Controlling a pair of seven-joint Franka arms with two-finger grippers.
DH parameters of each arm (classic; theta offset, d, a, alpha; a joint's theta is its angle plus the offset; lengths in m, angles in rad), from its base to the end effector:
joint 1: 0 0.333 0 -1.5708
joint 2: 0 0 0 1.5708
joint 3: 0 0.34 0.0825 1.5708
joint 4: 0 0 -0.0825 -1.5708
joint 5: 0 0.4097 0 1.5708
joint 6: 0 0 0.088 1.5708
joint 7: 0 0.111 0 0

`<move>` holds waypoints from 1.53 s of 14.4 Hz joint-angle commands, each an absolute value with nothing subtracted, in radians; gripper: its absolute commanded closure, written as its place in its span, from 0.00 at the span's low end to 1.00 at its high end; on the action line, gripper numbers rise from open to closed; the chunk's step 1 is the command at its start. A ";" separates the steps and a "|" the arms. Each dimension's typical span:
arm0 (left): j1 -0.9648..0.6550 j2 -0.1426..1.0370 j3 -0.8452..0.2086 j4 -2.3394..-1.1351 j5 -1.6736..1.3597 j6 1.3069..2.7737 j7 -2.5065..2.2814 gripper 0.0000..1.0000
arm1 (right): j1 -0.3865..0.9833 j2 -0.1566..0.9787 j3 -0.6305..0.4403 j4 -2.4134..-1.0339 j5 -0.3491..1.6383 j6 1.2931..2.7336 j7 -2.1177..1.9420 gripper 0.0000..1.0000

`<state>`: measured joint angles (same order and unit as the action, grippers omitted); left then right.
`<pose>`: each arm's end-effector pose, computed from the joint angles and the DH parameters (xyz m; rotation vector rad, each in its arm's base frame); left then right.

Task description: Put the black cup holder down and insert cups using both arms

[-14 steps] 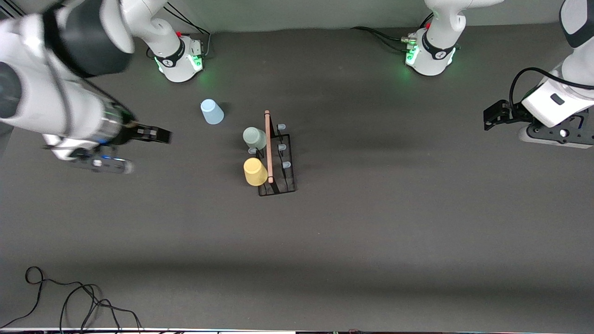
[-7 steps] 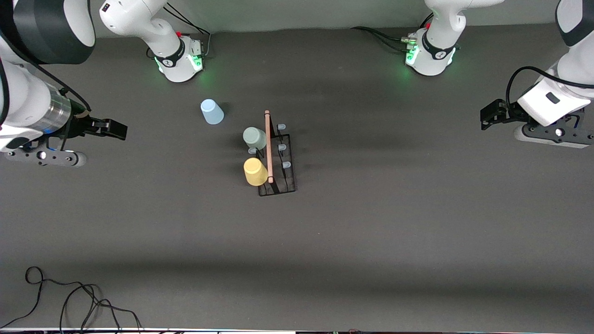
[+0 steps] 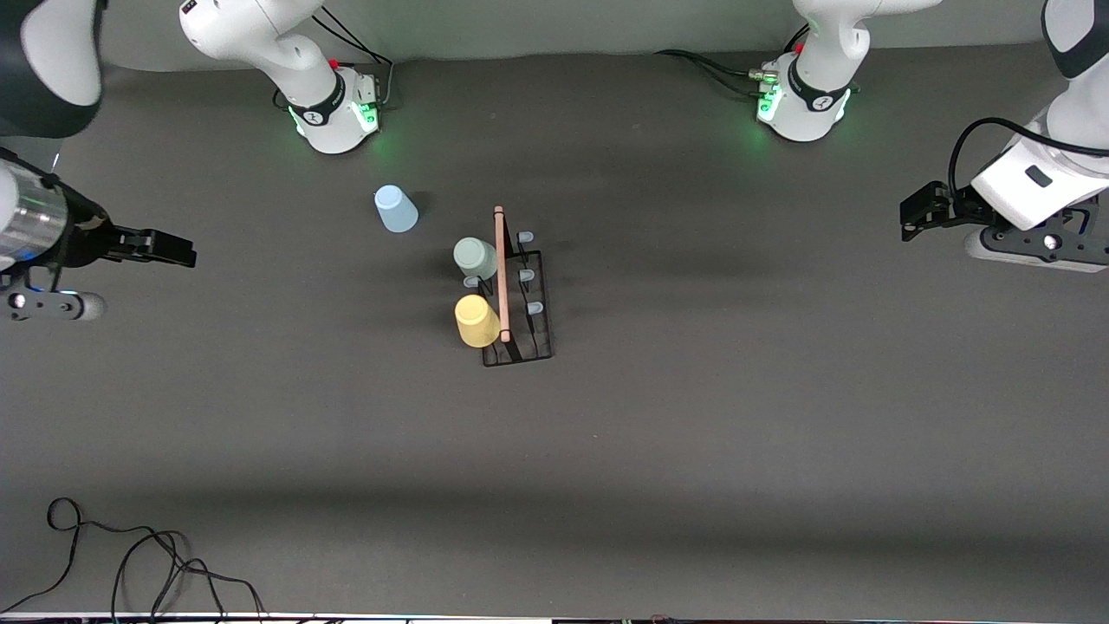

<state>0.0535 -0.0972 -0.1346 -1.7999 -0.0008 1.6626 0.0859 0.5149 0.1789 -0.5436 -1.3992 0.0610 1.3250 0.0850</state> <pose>0.5478 -0.0476 0.5924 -3.1180 0.2594 0.0642 0.6029 0.0211 0.6166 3.0788 -0.1681 -0.3510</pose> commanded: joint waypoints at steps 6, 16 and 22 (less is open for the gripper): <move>0.043 -0.113 -0.130 -1.801 0.011 1.647 0.086 0.00 | 0.144 -0.001 -0.137 -1.592 -0.031 1.432 0.067 0.00; 0.043 -0.112 -0.130 -1.801 0.012 1.654 0.086 0.00 | 0.141 -0.052 -0.137 -1.672 -0.063 1.516 -0.028 0.00; 0.043 -0.112 -0.129 -1.801 0.014 1.655 0.086 0.00 | 0.141 -0.052 -0.135 -1.672 -0.064 1.516 -0.026 0.00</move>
<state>0.0533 -0.0974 -0.1350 -1.7997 -0.0007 1.6611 0.0859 0.1556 -0.0239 -0.1511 -1.6419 -0.0426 1.4934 -0.0052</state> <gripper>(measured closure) 0.000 0.000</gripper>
